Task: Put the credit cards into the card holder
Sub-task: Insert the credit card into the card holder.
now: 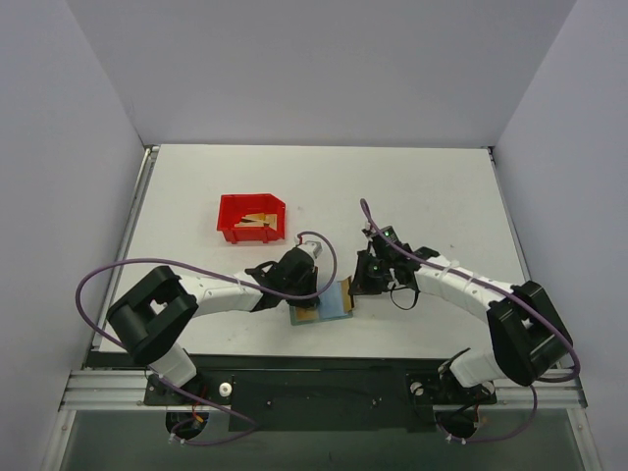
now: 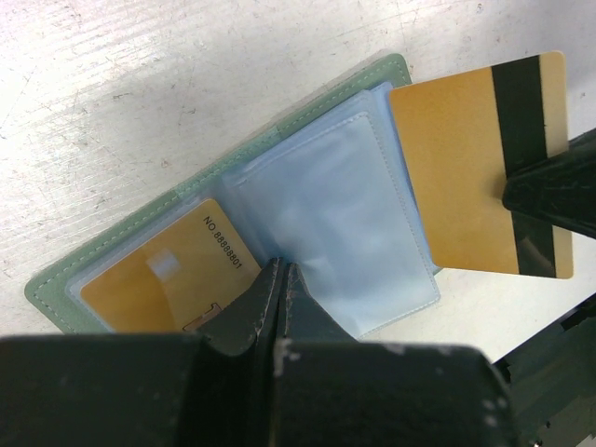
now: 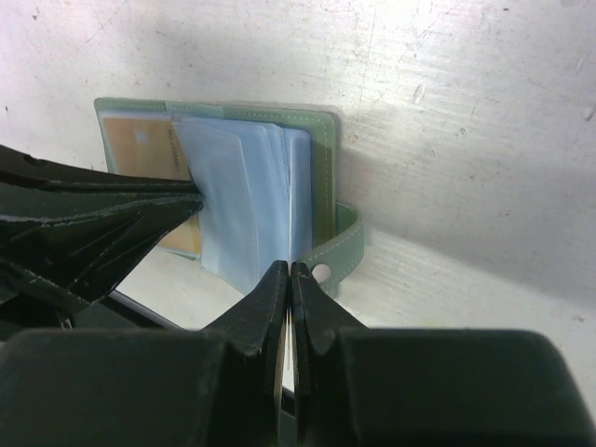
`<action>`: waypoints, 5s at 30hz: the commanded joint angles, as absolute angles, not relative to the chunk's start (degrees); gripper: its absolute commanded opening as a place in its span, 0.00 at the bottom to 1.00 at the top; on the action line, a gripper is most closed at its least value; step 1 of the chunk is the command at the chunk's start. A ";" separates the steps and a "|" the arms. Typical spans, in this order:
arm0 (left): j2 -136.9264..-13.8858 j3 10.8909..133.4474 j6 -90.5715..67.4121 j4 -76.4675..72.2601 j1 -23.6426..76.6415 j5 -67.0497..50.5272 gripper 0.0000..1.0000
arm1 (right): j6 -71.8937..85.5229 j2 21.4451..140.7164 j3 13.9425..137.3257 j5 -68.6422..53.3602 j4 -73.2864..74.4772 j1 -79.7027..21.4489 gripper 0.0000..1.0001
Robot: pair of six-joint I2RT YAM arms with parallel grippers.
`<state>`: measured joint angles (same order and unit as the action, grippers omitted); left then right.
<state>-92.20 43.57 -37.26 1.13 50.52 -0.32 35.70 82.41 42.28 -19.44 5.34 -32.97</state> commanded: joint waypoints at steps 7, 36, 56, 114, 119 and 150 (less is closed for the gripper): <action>-93.16 42.80 -36.74 3.08 50.19 0.00 0.00 | 35.59 78.31 40.25 -21.36 2.55 -32.70 0.00; -91.42 42.02 -36.83 1.50 50.10 0.00 0.00 | 36.74 80.77 39.46 -27.68 -2.99 -32.78 0.00; -75.95 39.21 -38.14 -3.26 45.44 -2.03 0.00 | 39.73 82.70 39.99 -33.92 -8.61 -32.96 0.00; -75.67 26.72 -38.76 -3.16 39.28 -4.39 0.00 | 45.26 91.40 34.19 -42.10 -26.72 -32.08 0.00; -77.34 26.98 -38.85 -3.60 39.99 -4.66 0.00 | 45.26 92.55 34.54 -42.19 -26.37 -32.17 0.00; -78.93 27.86 -39.11 -3.87 40.61 -4.57 0.00 | 43.87 95.19 34.72 -42.80 -26.82 -34.45 0.00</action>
